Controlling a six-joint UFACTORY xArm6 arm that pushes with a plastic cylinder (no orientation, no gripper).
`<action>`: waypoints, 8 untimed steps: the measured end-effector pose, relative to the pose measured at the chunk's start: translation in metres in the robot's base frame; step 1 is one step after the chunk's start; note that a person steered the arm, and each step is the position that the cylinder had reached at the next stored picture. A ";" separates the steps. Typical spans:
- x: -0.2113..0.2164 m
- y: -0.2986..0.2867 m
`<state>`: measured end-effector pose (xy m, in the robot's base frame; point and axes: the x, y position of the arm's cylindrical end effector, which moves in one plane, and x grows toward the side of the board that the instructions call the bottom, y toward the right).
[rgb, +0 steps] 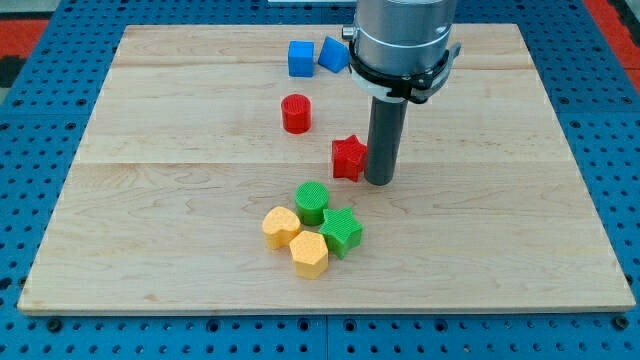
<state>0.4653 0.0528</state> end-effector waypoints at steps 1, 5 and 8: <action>-0.039 -0.053; -0.100 0.089; -0.094 0.070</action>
<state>0.3717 0.1223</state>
